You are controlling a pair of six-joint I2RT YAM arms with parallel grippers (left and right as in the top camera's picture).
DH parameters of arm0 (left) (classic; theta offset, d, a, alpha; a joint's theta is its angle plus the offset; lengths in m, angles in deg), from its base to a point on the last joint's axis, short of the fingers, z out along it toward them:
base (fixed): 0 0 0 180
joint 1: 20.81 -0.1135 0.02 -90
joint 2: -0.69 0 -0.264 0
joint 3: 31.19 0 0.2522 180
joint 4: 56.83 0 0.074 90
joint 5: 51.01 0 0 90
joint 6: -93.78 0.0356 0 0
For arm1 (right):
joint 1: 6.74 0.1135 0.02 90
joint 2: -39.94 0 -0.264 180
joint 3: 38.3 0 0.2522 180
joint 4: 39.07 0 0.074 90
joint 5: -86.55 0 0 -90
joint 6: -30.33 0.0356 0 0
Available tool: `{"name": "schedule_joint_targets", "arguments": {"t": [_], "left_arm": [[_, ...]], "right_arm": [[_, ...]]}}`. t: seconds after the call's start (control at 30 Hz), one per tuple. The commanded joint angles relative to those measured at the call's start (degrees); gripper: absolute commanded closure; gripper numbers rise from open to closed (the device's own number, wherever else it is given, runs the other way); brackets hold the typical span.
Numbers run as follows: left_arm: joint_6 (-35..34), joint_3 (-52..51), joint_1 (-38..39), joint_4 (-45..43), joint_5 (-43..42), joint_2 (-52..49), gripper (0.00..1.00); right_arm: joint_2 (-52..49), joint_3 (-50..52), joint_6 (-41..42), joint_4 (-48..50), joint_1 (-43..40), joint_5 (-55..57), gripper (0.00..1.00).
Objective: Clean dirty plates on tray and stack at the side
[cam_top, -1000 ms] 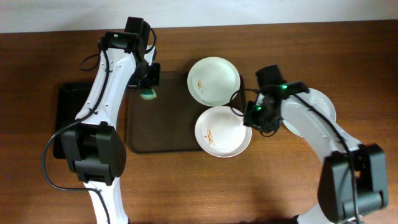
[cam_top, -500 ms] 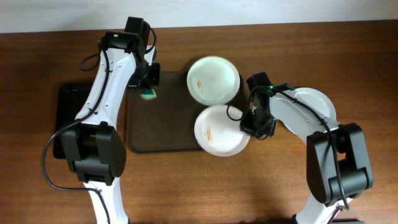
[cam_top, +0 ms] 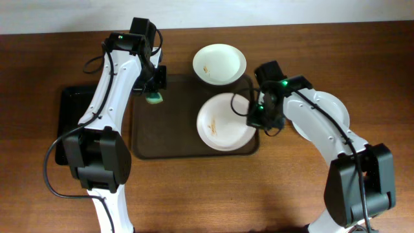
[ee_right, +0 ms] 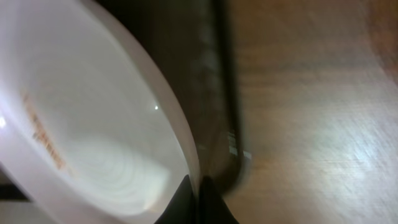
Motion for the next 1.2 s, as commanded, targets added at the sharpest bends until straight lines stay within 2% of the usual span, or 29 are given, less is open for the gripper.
{"name": "schedule_joint_targets", "arguments": {"t": [0.0,0.2,0.4,0.43,0.47,0.5,0.57,0.77,0.93,1.17], "left_arm": [[0.9,-0.5,-0.3,-0.9,0.2,0.3,0.99],[1.0,-0.5,-0.3,-0.9,0.2,0.3,0.99],[1.0,-0.5,-0.3,-1.0,0.2,0.3,0.99],[1.0,-0.5,-0.3,-1.1,0.2,0.3,0.99],[1.0,-0.5,-0.3,-1.1,0.2,0.3,0.99],[0.9,-0.5,-0.3,-1.1,0.2,0.3,0.99],[0.9,-0.5,-0.3,-1.1,0.2,0.3,0.99],[1.0,-0.5,-0.3,-1.1,0.2,0.3,0.99],[1.0,-0.5,-0.3,-1.4,0.2,0.3,0.99],[1.0,-0.5,-0.4,-1.4,0.2,0.3,0.99]], "right_arm": [[0.9,-1.8,-0.8,5.0,4.5,0.4,0.96],[-7.8,-1.8,5.3,18.7,12.0,0.4,0.96],[-12.8,-1.8,12.7,25.5,15.8,0.0,0.96],[-12.9,-1.8,13.0,25.7,16.4,0.0,0.91],[-12.9,-1.8,13.0,26.0,16.8,0.0,0.79],[-12.9,-1.9,13.0,26.2,17.1,0.0,0.63],[-12.6,-2.0,13.0,26.2,16.8,-0.3,0.54],[-11.7,-8.3,13.0,24.2,9.8,-0.2,0.52],[-12.5,-9.9,20.9,31.3,3.3,5.1,0.50],[-17.6,-9.9,24.0,37.8,2.8,8.2,0.49]]}}
